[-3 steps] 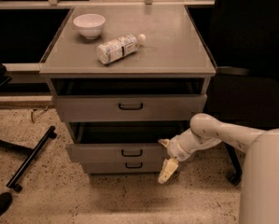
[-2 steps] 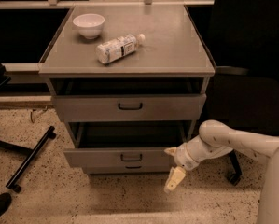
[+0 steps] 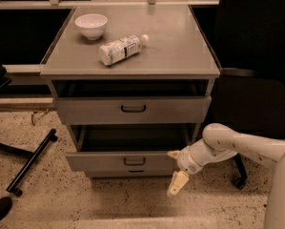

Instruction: Open middle drawer

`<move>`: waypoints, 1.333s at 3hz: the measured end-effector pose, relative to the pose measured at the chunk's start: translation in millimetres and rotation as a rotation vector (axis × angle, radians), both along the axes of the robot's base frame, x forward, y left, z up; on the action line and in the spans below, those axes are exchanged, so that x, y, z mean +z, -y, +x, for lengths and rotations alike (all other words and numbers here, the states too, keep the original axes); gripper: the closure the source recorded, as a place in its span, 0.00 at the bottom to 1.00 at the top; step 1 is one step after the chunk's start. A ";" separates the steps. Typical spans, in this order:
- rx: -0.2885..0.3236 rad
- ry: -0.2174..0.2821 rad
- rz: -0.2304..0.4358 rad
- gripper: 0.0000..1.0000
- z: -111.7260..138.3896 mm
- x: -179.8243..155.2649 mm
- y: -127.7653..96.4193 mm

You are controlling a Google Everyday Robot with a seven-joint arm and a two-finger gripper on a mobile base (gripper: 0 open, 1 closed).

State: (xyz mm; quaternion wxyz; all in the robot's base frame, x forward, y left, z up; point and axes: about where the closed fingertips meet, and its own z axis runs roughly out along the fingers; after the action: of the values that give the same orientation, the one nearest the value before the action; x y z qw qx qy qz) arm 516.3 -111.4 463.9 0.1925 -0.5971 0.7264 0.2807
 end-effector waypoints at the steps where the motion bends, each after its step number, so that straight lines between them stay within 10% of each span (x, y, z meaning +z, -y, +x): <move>1: 0.013 0.090 0.003 0.00 20.3 12.4 -5.8; 2: 0.017 0.169 0.004 0.00 43.1 18.3 -9.0; 4: 0.011 0.066 0.011 0.00 69.1 -42.6 -6.3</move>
Offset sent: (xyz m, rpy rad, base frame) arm 0.0732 0.0088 0.0298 0.0004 -0.2729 0.0147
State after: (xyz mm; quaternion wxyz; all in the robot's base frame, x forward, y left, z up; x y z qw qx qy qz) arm 585.4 -105.1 421.3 0.2179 -0.6090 0.7147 0.2660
